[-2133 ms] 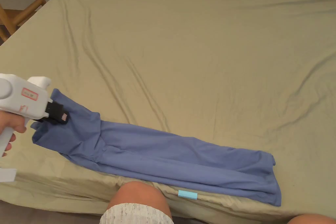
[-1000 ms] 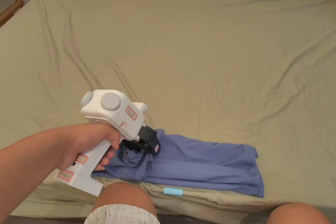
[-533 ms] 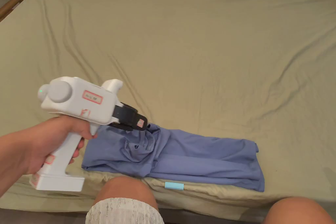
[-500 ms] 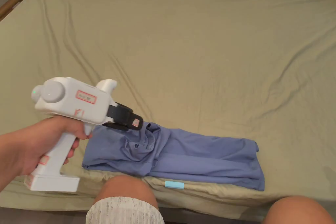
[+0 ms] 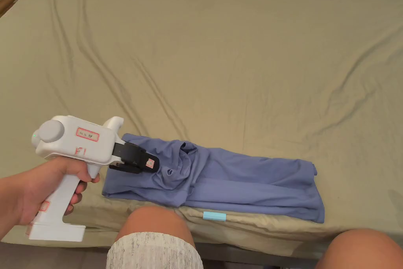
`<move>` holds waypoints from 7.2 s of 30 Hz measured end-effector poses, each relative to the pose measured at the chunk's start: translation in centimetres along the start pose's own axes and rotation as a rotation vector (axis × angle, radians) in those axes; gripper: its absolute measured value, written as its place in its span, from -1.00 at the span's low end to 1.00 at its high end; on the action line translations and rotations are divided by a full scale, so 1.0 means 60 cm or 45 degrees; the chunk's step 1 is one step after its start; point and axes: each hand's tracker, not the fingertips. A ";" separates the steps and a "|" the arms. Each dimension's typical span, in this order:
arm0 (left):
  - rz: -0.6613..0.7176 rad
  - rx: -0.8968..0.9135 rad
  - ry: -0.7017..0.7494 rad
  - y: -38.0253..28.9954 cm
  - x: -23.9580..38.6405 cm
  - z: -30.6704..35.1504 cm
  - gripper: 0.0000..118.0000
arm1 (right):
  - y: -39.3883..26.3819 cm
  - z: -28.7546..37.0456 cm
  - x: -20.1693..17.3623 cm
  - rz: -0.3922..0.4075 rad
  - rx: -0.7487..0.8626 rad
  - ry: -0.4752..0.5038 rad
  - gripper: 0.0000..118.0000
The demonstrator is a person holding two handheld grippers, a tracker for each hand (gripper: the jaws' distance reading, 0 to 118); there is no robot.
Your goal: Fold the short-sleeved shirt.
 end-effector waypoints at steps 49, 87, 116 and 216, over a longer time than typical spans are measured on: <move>-0.025 -0.063 -0.198 0.069 -0.013 -0.033 -1.00 | 0.039 -0.045 -0.063 0.147 0.007 0.218 -1.00; 0.253 0.059 -0.316 0.006 -0.262 0.082 -0.39 | 0.059 -0.113 -0.095 0.182 -0.157 0.170 -1.00; 0.156 -0.009 -0.440 0.046 -0.242 0.057 -0.83 | 0.059 -0.148 -0.096 0.186 -0.205 0.158 -1.00; 0.134 -0.117 -0.369 0.128 0.065 -0.197 -1.00 | 0.061 -0.070 -0.025 0.089 -0.005 0.165 -1.00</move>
